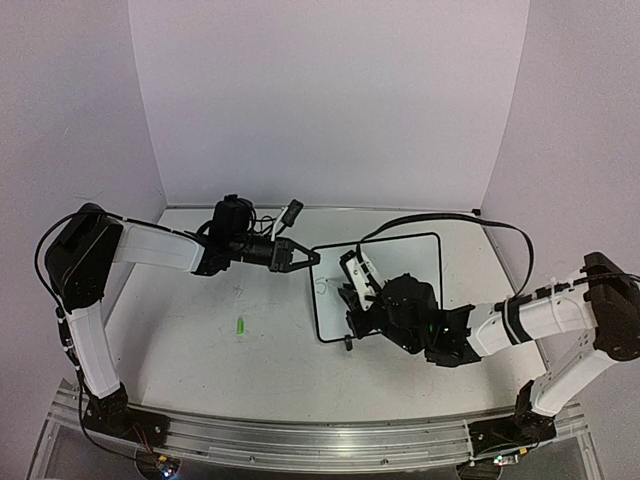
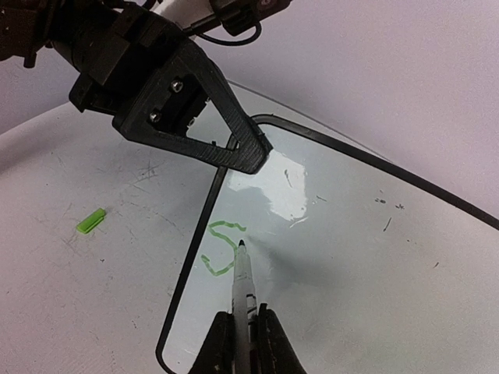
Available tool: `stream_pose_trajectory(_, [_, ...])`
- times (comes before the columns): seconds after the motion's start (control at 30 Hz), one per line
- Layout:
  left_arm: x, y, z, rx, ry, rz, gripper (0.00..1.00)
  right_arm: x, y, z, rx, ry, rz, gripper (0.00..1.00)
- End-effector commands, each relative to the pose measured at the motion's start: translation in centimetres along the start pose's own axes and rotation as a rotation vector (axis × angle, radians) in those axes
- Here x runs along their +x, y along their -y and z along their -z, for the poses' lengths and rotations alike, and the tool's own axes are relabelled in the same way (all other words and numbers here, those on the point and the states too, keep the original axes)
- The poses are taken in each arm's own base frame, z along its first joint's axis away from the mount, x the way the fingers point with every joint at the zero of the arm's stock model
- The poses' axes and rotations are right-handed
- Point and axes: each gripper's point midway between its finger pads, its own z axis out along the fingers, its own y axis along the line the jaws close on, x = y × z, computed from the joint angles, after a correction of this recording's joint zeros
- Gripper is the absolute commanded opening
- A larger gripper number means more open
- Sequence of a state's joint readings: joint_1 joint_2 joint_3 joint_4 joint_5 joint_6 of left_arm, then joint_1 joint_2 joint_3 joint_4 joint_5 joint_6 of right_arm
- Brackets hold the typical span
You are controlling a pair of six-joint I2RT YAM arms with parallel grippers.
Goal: Write a sentence on the whiteboard
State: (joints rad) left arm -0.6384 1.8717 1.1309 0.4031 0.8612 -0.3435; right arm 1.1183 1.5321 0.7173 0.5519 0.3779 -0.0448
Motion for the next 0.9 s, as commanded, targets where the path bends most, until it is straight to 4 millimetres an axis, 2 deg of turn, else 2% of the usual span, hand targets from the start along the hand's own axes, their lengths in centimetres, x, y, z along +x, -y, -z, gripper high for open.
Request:
stream_pose_trajectory(0.0, [0.3, 0.3, 0.0, 0.005, -0.007, 0.012, 0.00, -1.5, -0.4, -0.7, 0.010, 0.032, -0.013, 0.00])
stream_pose_trajectory(0.87, [0.1, 0.6, 0.1, 0.002, -0.003, 0.004, 0.00, 0.4, 0.1, -1.0, 0.051, -0.026, -0.013, 0.00])
